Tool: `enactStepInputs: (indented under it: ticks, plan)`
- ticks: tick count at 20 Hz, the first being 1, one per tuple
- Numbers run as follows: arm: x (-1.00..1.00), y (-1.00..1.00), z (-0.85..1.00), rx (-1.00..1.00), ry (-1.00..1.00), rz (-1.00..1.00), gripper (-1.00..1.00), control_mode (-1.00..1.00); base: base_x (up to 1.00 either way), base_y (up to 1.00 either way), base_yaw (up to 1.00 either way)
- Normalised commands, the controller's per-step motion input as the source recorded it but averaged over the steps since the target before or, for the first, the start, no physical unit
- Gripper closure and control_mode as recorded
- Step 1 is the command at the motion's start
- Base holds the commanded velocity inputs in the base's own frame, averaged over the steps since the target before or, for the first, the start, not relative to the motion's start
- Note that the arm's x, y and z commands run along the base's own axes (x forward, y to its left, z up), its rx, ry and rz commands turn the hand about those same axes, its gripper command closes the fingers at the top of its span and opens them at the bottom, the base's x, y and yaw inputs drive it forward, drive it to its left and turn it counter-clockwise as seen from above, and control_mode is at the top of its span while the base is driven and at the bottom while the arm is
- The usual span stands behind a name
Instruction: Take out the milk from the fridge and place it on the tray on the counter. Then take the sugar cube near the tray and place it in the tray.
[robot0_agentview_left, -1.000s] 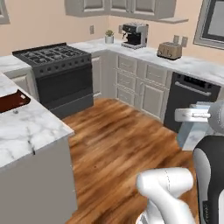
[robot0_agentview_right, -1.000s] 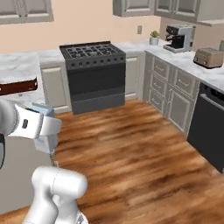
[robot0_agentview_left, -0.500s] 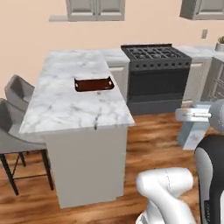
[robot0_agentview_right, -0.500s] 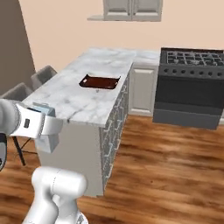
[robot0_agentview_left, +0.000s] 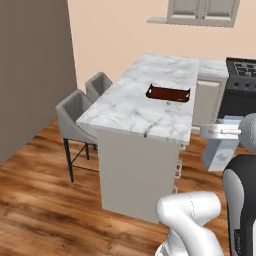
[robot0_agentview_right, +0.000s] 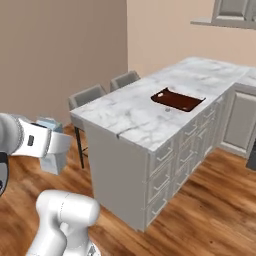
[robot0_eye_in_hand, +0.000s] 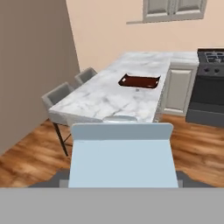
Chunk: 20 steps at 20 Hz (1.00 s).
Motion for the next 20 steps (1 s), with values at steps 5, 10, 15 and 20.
enactStepInputs:
  ticks: [5, 10, 15, 20]
  plan:
    - [0.0, 0.0, 0.0, 0.0, 0.0, 0.0, 1.0, 1.0, 0.0, -1.0, 0.21]
    - [0.0, 0.0, 0.0, 0.0, 0.0, 0.0, 1.0, 1.0, 0.57, -1.0, 0.25]
    - [0.0, 0.0, 0.0, 0.0, 0.0, 0.0, 1.0, 1.0, 1.0, -1.0, 0.32]
    - [0.0, 0.0, 0.0, 0.0, 0.0, 0.0, 1.0, 1.0, 0.69, -0.93, 0.56]
